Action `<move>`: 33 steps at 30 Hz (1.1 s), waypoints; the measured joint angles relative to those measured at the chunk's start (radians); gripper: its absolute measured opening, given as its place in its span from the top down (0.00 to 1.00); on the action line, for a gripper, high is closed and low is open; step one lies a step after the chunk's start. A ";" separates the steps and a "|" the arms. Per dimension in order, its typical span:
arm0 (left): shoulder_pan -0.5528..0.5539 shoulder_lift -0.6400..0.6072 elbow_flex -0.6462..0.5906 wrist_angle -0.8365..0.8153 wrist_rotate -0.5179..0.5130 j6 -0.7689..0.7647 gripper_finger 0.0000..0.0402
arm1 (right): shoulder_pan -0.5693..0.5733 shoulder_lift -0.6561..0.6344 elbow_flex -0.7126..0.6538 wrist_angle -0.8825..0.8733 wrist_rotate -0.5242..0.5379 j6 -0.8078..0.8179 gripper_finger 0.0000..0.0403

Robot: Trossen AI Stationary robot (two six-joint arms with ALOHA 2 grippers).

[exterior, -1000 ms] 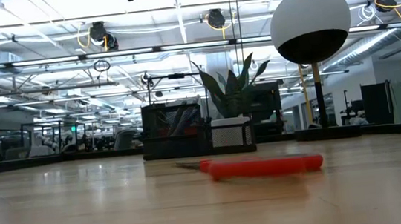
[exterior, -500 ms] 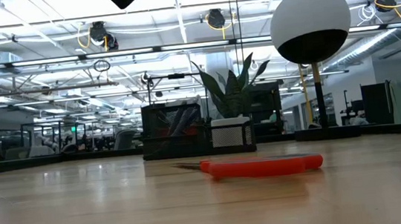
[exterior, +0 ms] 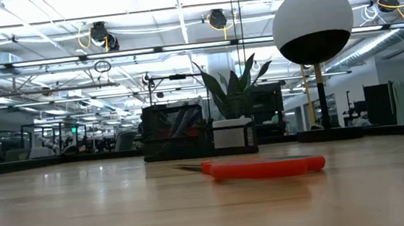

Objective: Pick and place office supplies into organizer
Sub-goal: Put the red scissors into the black desk organizer

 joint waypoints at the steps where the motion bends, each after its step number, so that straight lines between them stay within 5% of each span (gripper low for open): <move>1: 0.000 0.000 0.000 0.023 0.000 0.000 0.80 | 0.000 0.000 0.000 -0.001 0.000 0.007 0.71; 10: -0.016 -0.023 0.000 0.021 -0.008 0.106 0.79 | 0.002 0.000 0.000 -0.009 0.010 0.141 0.71; 18: -0.038 -0.105 -0.042 0.034 -0.167 0.189 0.79 | 0.023 0.001 0.000 -0.125 0.021 0.083 0.71; 22: -0.028 -0.231 -0.137 0.117 -0.241 0.185 0.80 | 0.026 0.000 0.001 -0.179 0.114 0.091 0.71; 33: 0.072 -0.634 -0.524 0.571 -0.227 0.116 0.79 | 0.025 0.001 0.000 -0.226 0.064 0.075 0.71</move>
